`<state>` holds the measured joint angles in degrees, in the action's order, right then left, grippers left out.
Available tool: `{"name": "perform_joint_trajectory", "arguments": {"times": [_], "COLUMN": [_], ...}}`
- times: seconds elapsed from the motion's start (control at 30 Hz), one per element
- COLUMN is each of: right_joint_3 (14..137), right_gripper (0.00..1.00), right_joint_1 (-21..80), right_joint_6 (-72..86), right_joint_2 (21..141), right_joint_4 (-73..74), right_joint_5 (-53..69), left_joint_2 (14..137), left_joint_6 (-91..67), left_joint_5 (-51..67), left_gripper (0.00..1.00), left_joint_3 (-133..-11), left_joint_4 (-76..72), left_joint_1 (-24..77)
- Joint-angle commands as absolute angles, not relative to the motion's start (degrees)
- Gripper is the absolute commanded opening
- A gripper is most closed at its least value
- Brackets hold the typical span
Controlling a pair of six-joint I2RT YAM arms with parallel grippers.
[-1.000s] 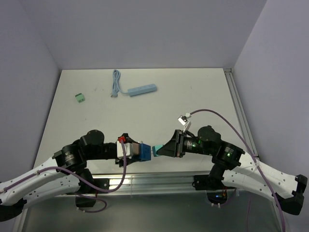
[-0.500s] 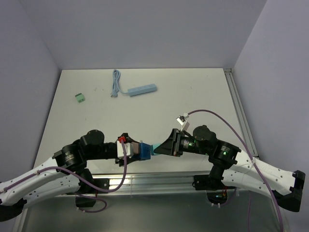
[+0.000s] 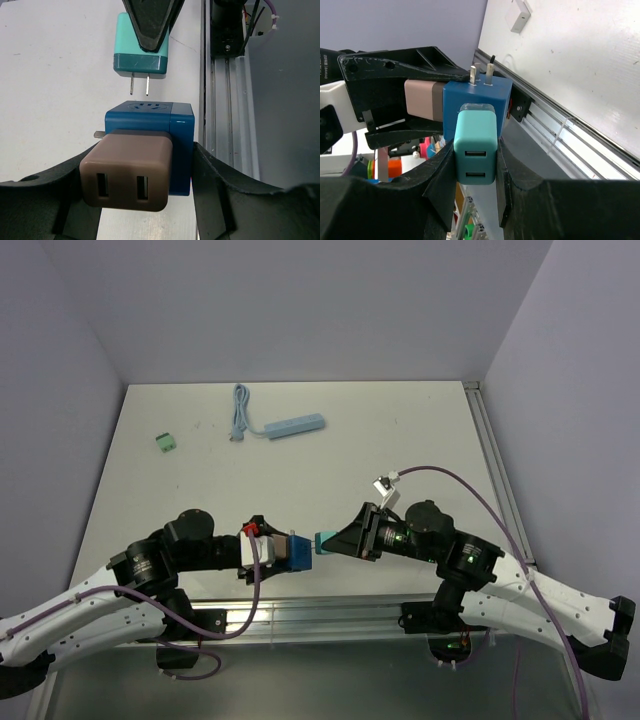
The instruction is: Insert the plug
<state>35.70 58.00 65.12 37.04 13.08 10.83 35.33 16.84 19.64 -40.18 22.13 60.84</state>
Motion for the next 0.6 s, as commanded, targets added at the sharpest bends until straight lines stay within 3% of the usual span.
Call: {"name": "perform_joint_trajectory", "arguments": {"times": [0.0, 0.57], "right_joint_3": [38.93, 38.58], "right_gripper": [0.00, 0.00], "right_joint_1": [58.27, 60.47], "right_joint_6": [65.04, 66.53], "right_joint_2": [36.91, 41.48], "right_joint_4": [11.95, 7.82], "right_joint_5": [9.32, 12.22], "left_joint_2": [34.63, 34.19], "left_joint_6": [17.40, 17.14], "left_joint_5": [20.83, 19.69], "left_gripper": [0.00, 0.00], "left_joint_3": [-41.48, -41.48], "left_joint_4": [17.84, 16.88], "left_joint_1": [61.00, 61.00]}}
